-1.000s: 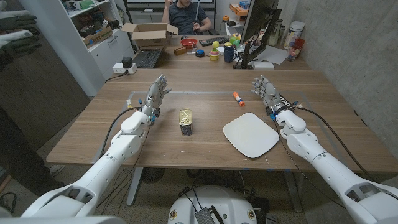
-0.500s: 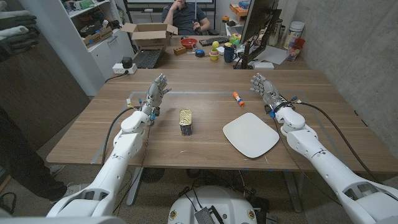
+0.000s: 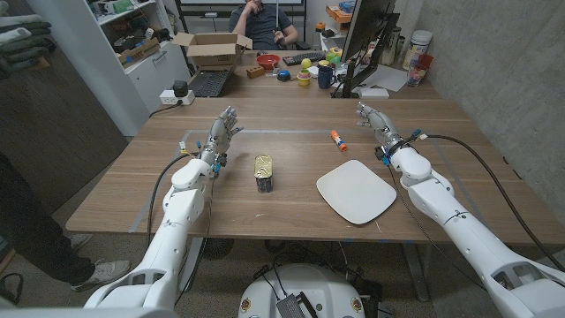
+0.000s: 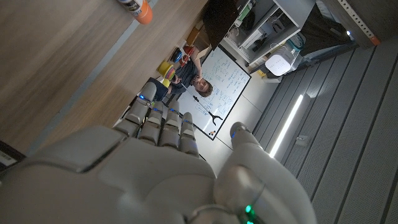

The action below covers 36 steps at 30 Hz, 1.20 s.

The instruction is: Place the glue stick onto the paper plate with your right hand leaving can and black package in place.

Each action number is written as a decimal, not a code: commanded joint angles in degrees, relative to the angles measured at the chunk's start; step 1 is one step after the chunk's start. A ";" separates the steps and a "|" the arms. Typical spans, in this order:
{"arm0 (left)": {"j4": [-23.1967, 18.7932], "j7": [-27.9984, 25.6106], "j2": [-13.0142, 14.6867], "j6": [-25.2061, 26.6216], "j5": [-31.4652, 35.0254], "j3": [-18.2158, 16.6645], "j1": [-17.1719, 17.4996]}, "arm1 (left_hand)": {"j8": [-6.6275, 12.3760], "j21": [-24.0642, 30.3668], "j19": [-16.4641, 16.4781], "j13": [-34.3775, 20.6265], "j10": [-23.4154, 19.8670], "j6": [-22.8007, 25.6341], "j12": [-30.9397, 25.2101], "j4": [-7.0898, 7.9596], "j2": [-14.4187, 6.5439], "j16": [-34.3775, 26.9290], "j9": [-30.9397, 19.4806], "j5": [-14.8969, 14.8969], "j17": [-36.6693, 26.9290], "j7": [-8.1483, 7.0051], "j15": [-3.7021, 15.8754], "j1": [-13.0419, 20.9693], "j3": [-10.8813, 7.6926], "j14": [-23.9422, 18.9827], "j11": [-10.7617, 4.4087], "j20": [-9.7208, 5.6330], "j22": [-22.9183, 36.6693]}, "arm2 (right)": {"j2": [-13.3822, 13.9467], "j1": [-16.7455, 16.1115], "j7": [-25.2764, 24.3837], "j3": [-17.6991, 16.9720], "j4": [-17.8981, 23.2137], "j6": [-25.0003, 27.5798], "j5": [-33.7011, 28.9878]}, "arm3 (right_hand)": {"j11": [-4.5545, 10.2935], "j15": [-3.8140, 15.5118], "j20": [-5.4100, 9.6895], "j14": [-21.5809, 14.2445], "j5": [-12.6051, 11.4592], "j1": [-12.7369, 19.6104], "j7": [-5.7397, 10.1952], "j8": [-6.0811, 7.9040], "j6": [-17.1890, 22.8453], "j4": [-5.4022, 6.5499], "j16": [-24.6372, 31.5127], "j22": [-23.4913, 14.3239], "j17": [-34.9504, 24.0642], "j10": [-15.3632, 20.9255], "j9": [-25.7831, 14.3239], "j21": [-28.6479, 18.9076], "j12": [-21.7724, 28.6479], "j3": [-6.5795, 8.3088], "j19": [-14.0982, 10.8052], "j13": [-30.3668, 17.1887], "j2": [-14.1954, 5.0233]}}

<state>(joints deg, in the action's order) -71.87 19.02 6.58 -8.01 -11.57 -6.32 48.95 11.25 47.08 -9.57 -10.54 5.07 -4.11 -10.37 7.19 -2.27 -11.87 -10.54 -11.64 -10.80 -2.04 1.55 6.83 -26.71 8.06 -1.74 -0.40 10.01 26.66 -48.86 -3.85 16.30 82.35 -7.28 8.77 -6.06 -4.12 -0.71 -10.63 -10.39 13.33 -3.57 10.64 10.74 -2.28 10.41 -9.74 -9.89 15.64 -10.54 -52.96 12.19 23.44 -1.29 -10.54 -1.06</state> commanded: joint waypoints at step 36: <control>-7.36 1.68 -3.18 1.80 2.75 -3.44 4.41 | 0.33 -0.95 -1.76 -0.13 0.45 -0.58 -0.32 0.45 0.46 -0.28 -0.32 -0.34 -0.14 0.23 -0.19 -0.07 0.82 0.63 0.43 0.21 0.17 | -5.10 -3.46 -10.36 4.66 14.61 21.29 -62.31 | 0.89 2.96 3.07 -3.67 -0.47 1.75 0.20 0.93 1.47 -3.07 1.08 -0.02 -0.61 1.35 -0.21 1.72 0.51 -3.38 -6.41 -0.31 4.77</control>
<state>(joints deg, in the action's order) -77.05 20.96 3.40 -6.70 -8.57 -9.66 51.99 11.25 46.35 -9.57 -10.53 5.29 -4.11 -10.36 7.76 -2.28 -11.86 -10.53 -11.64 -10.79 -2.04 1.22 6.83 -26.13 8.38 -1.52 -0.40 10.00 24.01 -52.52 -12.40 18.50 96.03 7.96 -40.27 -5.12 -1.33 2.16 -14.05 -10.60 14.88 -3.37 11.09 11.38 -5.36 11.08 -9.60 -10.28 16.39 -10.53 -51.46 12.64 20.24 -7.24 -10.53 3.09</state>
